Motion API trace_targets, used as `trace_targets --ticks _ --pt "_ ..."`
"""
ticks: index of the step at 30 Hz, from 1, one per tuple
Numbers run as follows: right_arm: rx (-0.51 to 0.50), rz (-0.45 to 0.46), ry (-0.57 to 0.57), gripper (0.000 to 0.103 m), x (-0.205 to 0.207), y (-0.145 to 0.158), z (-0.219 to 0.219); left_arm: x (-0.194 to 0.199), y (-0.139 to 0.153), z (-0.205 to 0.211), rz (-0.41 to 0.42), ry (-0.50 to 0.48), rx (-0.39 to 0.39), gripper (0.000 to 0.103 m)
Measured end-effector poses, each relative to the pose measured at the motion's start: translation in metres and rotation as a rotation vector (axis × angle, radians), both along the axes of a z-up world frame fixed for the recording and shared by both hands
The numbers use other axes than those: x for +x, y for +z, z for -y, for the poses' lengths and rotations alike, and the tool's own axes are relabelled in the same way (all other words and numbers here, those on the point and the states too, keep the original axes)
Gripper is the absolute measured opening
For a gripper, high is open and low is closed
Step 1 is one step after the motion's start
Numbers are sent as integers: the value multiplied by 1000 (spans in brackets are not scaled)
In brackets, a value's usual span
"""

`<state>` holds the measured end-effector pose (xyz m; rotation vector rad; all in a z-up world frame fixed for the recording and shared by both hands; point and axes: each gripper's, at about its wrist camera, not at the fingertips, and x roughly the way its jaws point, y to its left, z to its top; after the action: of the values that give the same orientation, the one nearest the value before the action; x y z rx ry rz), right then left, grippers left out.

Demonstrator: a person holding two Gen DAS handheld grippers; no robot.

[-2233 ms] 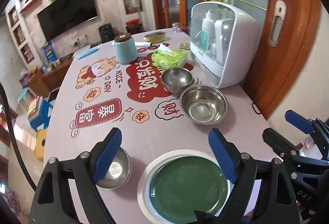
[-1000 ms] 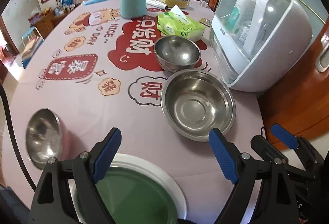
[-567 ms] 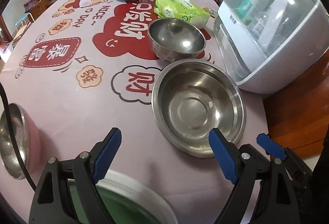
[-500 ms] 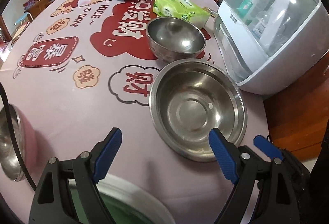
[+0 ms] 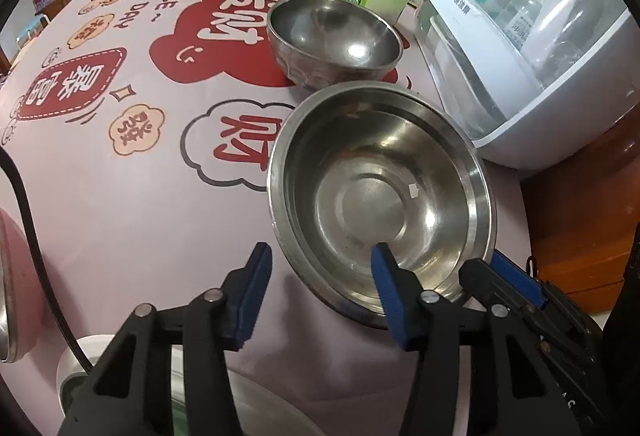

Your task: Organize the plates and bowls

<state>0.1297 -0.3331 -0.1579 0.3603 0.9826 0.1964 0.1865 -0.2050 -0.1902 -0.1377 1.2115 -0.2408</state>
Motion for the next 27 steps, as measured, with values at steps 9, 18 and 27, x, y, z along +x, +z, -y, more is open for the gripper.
trace_targets --ticks 9,18,27 --pt "-9 15 16 28 0 1 -2 0 -3 4 -10 -22 16 32" --pt "-23 10 21 26 0 2 -5 -1 -3 4 -12 -29 8 28" --pt "-42 6 32 26 -1 5 -9 -2 -4 -2 -28 -26 -19 26"
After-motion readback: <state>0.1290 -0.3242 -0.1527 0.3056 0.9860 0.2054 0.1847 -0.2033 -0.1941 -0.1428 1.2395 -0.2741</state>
